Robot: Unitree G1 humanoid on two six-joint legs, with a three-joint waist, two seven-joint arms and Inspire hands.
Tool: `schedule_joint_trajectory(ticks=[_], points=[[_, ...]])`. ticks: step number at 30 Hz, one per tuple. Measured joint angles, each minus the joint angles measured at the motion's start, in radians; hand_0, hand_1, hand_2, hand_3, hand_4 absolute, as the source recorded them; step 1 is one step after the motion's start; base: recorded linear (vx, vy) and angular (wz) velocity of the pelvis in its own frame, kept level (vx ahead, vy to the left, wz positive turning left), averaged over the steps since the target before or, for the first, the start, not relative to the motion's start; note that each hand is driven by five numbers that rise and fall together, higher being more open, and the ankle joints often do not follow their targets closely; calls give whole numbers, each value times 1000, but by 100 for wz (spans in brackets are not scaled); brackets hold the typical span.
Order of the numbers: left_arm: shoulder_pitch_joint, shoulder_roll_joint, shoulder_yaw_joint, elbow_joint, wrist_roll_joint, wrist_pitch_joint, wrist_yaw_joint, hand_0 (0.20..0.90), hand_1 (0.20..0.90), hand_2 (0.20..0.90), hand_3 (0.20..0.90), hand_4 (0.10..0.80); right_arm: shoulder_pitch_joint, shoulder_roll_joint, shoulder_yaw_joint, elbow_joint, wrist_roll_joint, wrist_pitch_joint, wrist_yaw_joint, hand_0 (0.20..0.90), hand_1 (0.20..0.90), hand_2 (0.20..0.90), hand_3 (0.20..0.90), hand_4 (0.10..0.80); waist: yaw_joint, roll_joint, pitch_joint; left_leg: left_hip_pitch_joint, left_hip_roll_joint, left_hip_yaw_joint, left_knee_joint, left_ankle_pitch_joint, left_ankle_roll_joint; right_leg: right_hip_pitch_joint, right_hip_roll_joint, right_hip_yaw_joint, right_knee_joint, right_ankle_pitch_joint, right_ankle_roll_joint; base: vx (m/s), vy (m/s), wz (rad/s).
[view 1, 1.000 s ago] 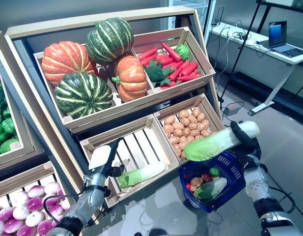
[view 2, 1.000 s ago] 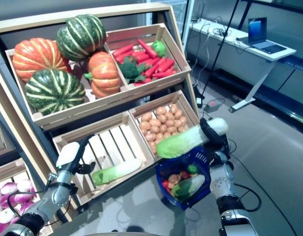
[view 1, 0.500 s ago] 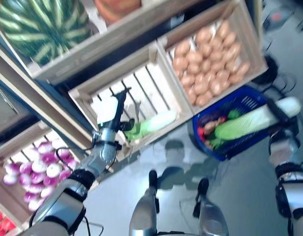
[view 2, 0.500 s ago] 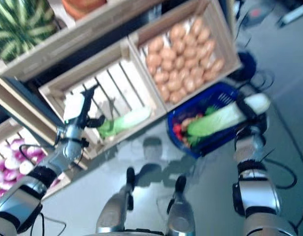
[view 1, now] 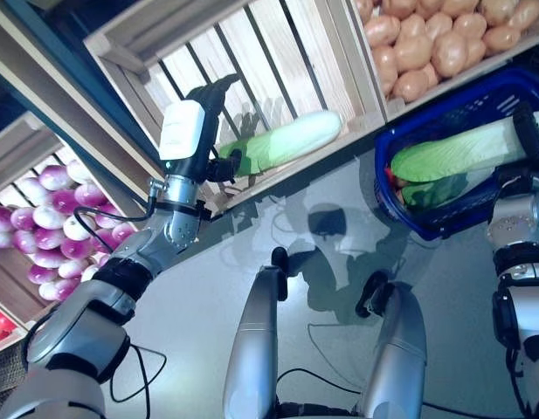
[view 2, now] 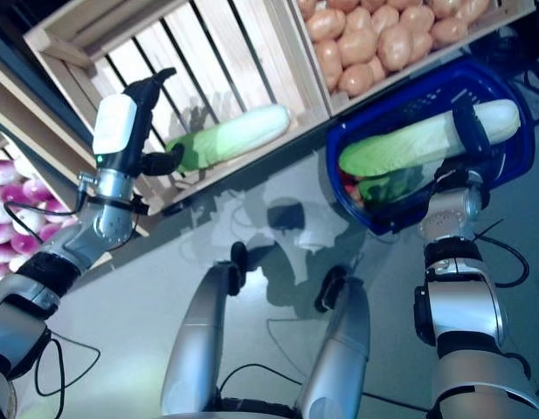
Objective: Put vegetables into the basket
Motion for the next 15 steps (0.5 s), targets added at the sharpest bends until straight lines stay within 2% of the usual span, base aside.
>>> schedule_joint_trajectory(ticks=[5,6,7,12,15], points=[[-39,4,-25,-20,-1,0,4,900,900,900,900,800,-13,-1,27,-1,-34,-27,-70,300,300,300,300,400,2,0,0,-97,11,-30,95,-20,-12,-87,2,-2,94,-32,-23,6,-7,1],[-43,6,-26,-19,-1,0,4,900,900,900,900,800,-20,-1,28,-1,-38,-27,-92,853,853,853,853,769,3,0,0,-107,12,-31,105,-23,-13,-98,2,0,106,-36,-26,0,0,0],[-47,7,-26,-19,-5,0,4,900,900,900,900,800,-26,-1,28,0,-59,-27,-115,900,900,900,900,800,4,0,0,-113,14,-33,113,-26,-15,-104,1,0,115,-38,-30,26,11,-4],[-85,12,-44,-19,-54,0,3,900,900,900,900,800,-50,-1,39,3,-183,-27,-264,900,900,900,900,800,4,0,0,-112,19,-41,114,-27,-16,-105,7,-2,116,-41,-34,30,8,-2],[-98,13,-53,-19,-67,-2,3,900,900,900,900,800,-55,-2,40,10,-187,-27,-296,900,900,900,900,800,3,0,0,-108,23,-39,110,-27,-16,-102,11,-2,110,-40,-34,8,10,-2]])
